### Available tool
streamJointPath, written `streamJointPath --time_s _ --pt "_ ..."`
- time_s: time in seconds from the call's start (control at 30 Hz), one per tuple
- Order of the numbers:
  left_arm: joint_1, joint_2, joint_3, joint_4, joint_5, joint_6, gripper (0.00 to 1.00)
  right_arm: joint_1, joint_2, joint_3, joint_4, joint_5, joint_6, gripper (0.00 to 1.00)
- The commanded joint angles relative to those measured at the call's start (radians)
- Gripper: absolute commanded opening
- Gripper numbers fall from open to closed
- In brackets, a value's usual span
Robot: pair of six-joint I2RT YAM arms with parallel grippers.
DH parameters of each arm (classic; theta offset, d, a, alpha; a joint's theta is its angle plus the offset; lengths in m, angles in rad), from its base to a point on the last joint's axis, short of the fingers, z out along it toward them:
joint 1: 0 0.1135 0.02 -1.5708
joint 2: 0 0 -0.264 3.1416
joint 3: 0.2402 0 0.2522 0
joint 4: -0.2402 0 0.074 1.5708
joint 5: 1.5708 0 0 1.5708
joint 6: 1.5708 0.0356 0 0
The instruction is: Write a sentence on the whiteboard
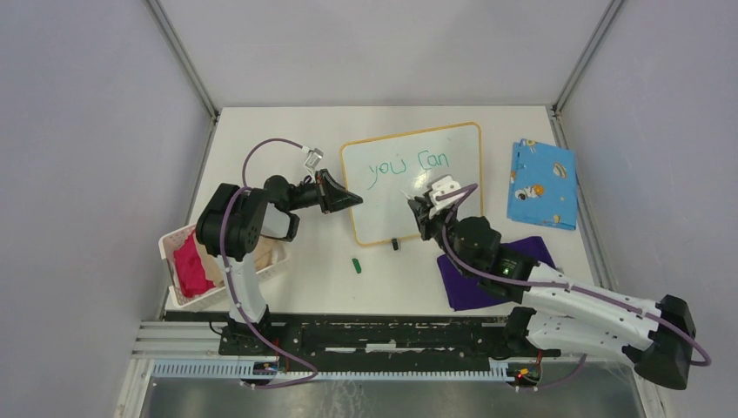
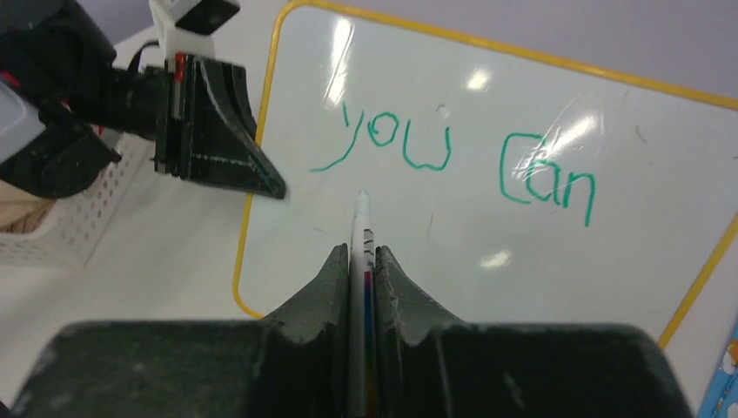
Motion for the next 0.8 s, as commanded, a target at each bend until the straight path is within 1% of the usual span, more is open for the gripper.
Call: streamJointPath --time_s 0.0,0.23,0.77 --pt "-0.020 0.025 0.018 0.110 0.035 -0.024 0.02 0.054 0.038 -0.050 0.072 0.076 -0.032 0.00" --pt "-0.022 0.033 0.029 0.110 0.052 -0.029 0.02 0.059 0.093 -0.081 0.122 0.042 0.026 0.00" --pt "-0.023 0.042 0.040 0.110 0.068 -0.033 0.02 0.080 0.212 -0.060 0.159 -0.011 0.053 0.00"
